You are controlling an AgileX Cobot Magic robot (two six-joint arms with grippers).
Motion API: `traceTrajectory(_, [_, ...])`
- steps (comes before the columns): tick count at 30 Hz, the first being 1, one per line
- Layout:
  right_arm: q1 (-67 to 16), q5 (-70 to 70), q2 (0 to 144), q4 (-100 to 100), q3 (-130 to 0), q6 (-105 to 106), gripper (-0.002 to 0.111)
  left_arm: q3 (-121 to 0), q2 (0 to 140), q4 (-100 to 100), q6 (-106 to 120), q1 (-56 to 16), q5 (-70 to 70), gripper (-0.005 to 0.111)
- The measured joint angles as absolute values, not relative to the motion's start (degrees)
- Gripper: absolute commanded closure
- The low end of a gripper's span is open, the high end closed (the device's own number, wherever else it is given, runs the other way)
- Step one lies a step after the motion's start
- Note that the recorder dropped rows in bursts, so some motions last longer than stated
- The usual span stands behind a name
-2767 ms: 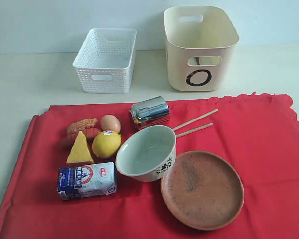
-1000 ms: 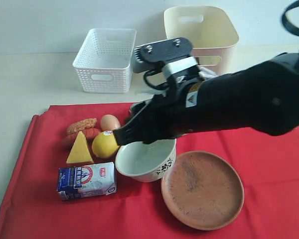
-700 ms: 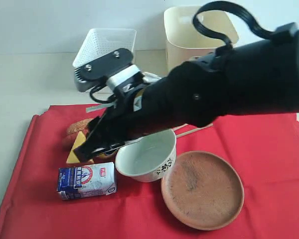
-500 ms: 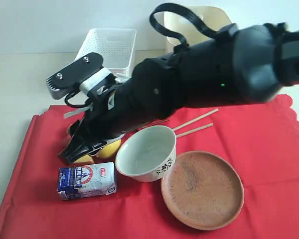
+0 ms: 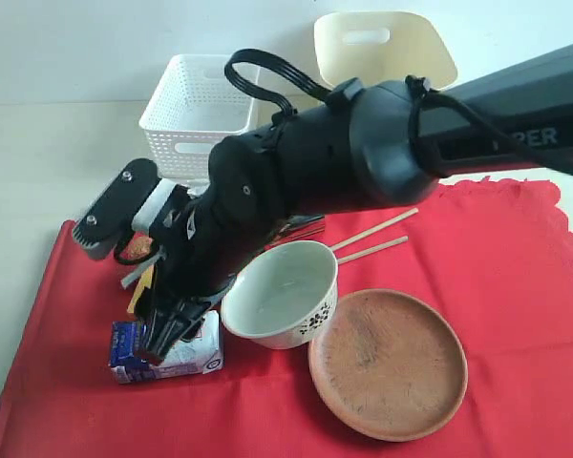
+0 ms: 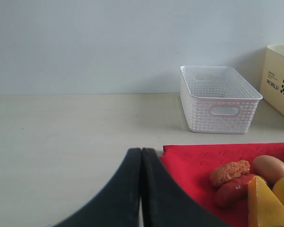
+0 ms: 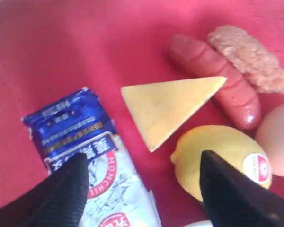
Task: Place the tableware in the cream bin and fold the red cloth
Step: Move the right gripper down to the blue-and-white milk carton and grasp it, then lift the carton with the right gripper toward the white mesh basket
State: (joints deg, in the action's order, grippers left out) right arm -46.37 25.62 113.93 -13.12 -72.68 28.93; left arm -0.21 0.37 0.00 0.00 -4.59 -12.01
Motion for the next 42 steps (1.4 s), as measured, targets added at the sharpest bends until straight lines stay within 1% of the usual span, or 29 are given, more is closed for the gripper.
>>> traceTrajectory(6, [-49.6, 27.4, 115.0, -13.5, -72.7, 39.4, 0.042, -0.2, 0.4, 0.0, 0.0, -4.6, -12.0, 0.107])
traceTrajectory(11, [-49.7, 27.4, 117.9, -10.0, -72.7, 40.3, 0.043, -0.2, 0.4, 0.0, 0.0, -4.6, -12.0, 0.107])
traceTrajectory(13, [-49.7, 27.0, 118.6, -9.4, -72.7, 40.4, 0.049, -0.2, 0.4, 0.0, 0.0, -4.6, -12.0, 0.107])
traceTrajectory(19, [-49.7, 26.5, 119.0, -9.2, -72.7, 40.5, 0.082, -0.2, 0.4, 0.0, 0.0, -4.6, -12.0, 0.107])
traceTrajectory(21, [-49.8, 26.5, 118.9, -9.2, -72.7, 40.5, 0.091, -0.2, 0.4, 0.0, 0.0, -4.6, -12.0, 0.107])
traceTrajectory(24, [-49.8, 26.5, 118.9, -9.2, -72.7, 40.5, 0.101, -0.2, 0.4, 0.0, 0.0, -4.6, -12.0, 0.107])
traceTrajectory(27, [-49.8, 26.5, 118.9, -9.2, -72.7, 40.5, 0.108, -0.2, 0.4, 0.0, 0.0, -4.6, -12.0, 0.107])
traceTrajectory(37, [-49.8, 26.5, 118.9, -9.3, -72.7, 40.5, 0.108, -0.2, 0.4, 0.0, 0.0, -4.6, -12.0, 0.107])
traceTrajectory(42, [-49.9, 26.1, 117.3, -12.4, -72.7, 40.5, 0.108, -0.2, 0.4, 0.0, 0.0, -4.6, -12.0, 0.107])
